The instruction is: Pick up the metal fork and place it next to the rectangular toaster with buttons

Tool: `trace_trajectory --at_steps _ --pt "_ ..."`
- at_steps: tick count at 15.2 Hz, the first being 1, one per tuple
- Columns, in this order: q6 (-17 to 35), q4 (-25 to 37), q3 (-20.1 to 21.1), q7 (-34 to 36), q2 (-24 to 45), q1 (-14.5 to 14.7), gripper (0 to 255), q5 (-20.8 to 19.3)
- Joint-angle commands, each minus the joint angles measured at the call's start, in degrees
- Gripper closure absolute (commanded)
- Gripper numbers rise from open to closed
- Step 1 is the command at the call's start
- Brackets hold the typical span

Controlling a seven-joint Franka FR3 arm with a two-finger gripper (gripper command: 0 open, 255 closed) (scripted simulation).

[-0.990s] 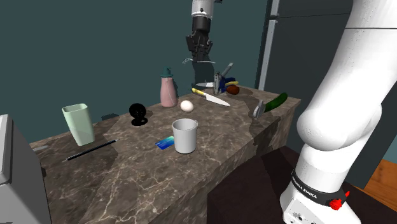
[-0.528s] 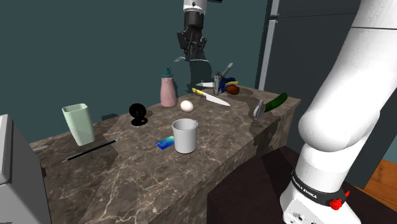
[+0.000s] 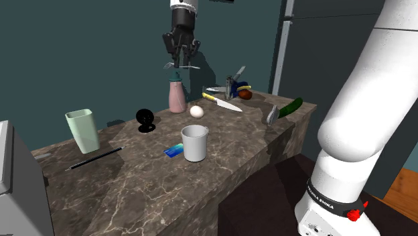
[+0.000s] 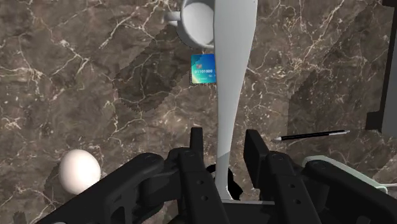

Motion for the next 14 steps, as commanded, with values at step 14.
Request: trace_trajectory --at_steps 14 --pt "4.6 6.5 11.9 21.5 6.4 9.9 255 -0.9"
